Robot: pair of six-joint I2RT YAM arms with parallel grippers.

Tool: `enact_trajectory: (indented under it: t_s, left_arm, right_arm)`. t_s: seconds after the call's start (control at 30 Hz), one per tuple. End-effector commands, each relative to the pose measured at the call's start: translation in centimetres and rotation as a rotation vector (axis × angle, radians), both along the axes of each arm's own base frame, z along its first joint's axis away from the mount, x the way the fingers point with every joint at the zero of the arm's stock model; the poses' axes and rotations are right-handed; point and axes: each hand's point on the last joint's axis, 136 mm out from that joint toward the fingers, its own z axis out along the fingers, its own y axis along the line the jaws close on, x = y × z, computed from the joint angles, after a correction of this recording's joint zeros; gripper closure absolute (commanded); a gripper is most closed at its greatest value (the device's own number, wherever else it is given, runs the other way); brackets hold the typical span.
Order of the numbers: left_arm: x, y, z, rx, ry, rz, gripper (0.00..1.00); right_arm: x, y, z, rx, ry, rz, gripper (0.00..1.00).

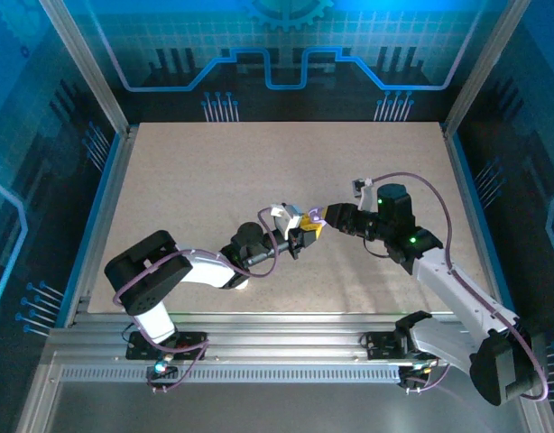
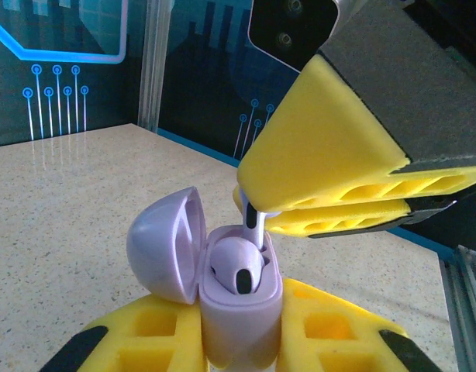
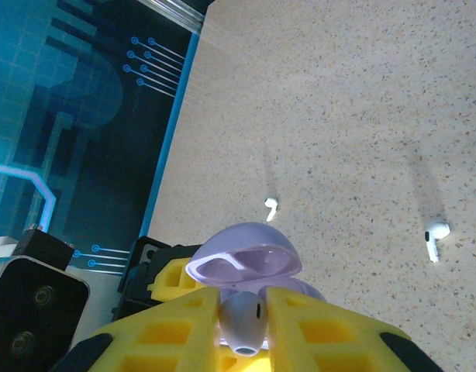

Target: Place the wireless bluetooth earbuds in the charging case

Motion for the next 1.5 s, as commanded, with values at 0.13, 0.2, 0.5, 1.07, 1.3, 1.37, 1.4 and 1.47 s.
enact_trajectory:
  t_s: [0.13, 0.2, 0.5, 1.07, 1.3, 1.37, 1.4, 1.47]
  left_arm:
    - [-0.4, 0.1, 2.1, -0.069, -0.048, -0.004, 0.86]
    - [-0.3, 0.1, 2.1, -0.069, -0.046, -0.004, 0.87]
    - [-0.5, 0.2, 2.2, -0.066, -0.049, -0.007, 0.87]
    - [-1.3, 0.2, 2.8, -0.048, -0.056, -0.032, 0.87]
    - [-2.6, 0.7, 4.2, -0.028, -0.076, -0.066, 0.87]
    - [-3.0, 0.9, 4.6, -0.022, -0.081, -0.082, 0.87]
    - [-3.3, 0.9, 4.8, -0.018, -0.083, -0.091, 0.87]
    - [-3.9, 1.1, 5.1, -0.002, -0.088, -0.112, 0.87]
  right_arm:
    - [-0.4, -0.3, -1.1, -0.034, 0.041, -0.004, 0.70]
    - [-0.4, -0.2, -0.9, -0.034, 0.036, -0.003, 0.69]
    - [-0.3, -0.9, -0.3, -0.042, 0.023, -0.024, 0.65]
    - [-0.7, -2.0, 2.9, -0.063, -0.116, 0.010, 0.56]
    - [-1.4, -1.8, 6.2, -0.077, -0.332, 0.111, 0.45]
    - [-1.8, -1.6, 7.2, -0.088, -0.395, 0.154, 0.42]
    - [-2.1, -1.5, 7.6, -0.097, -0.432, 0.175, 0.42]
    - [-2.6, -1.3, 8.5, -0.116, -0.508, 0.219, 0.40]
